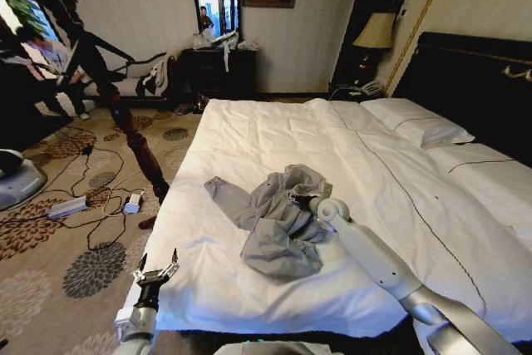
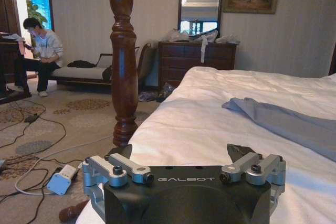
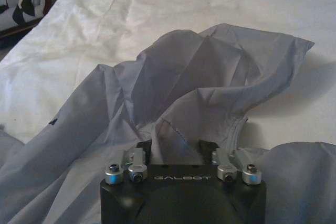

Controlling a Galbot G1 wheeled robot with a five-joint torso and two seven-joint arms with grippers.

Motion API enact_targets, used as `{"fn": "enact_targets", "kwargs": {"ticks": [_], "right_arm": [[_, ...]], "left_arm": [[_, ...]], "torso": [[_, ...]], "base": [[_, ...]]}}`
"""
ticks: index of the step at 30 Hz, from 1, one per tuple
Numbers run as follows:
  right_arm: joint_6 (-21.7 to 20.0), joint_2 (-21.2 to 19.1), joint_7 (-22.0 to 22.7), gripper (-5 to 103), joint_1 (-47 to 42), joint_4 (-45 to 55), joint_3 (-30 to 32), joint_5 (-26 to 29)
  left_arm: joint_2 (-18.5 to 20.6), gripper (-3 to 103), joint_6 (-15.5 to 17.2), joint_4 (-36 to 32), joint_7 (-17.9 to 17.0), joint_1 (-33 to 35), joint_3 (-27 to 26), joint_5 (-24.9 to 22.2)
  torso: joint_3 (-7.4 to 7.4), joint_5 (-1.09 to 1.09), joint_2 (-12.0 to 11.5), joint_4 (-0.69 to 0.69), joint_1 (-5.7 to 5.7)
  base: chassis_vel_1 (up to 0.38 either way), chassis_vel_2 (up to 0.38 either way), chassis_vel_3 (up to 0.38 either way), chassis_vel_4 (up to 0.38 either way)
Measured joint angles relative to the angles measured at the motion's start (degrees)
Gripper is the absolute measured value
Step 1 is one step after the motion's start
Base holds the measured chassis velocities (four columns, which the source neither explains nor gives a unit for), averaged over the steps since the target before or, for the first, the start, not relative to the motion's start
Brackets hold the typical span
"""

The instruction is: Pick up the clothes from the bed and hang them on the clothes hanger.

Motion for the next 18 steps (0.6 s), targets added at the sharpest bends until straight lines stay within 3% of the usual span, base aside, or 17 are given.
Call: {"fn": "enact_targets", "kwargs": {"ticks": [1, 4, 6, 8, 11, 13, 18], "right_arm": [[0.5, -0.1, -0.3, 49, -0.1, 0.1, 0.0, 0.0], [2.0, -0.3, -1.2, 33, -0.5, 0.4, 0.1, -0.1], [2.3, -0.3, -1.4, 33, -0.7, 0.5, 0.2, -0.2], [3.1, -0.6, -2.5, 17, -1.1, 0.7, 0.5, -0.7], [3.6, -0.9, -3.5, 12, -1.4, 0.9, 0.8, -0.9], [3.7, -1.0, -4.3, 2, -1.6, 1.1, 1.1, -0.9], [4.1, -1.4, -5.9, 0, -2.4, 2.0, 1.8, -0.9]], "left_arm": [[0.0, 100, 0.0, 0.0, 0.0, 0.0, 0.0, 0.0], [-0.1, 100, -0.1, 0.0, 0.0, -0.1, 0.1, 0.0], [-0.1, 100, -0.1, 0.0, 0.0, -0.1, 0.1, 0.0], [-0.2, 100, -0.1, -0.1, -0.1, -0.1, 0.1, 0.0], [-0.1, 100, -0.2, -0.1, -0.1, 0.0, 0.0, 0.0], [0.0, 100, -0.2, -0.1, -0.2, 0.0, 0.0, -0.1], [0.2, 100, -0.2, -0.1, -0.2, 0.0, 0.0, -0.1]], "torso": [[0.0, 0.0, 0.0, 0.0, 0.0], [0.0, 0.0, 0.0, 0.0, 0.0], [0.0, 0.0, 0.0, 0.0, 0.0], [0.0, 0.01, 0.0, 0.0, 0.0], [0.0, 0.0, 0.0, 0.0, 0.0], [0.0, 0.0, 0.0, 0.0, 0.0], [0.0, 0.0, 0.0, 0.0, 0.0]], "base": [[0.0, 0.0, 0.0, 0.0], [0.0, 0.0, 0.0, 0.0], [0.0, 0.0, 0.0, 0.0], [0.0, 0.0, 0.0, 0.0], [0.0, 0.0, 0.0, 0.0], [0.0, 0.0, 0.0, 0.0], [0.0, 0.0, 0.0, 0.0]]}}
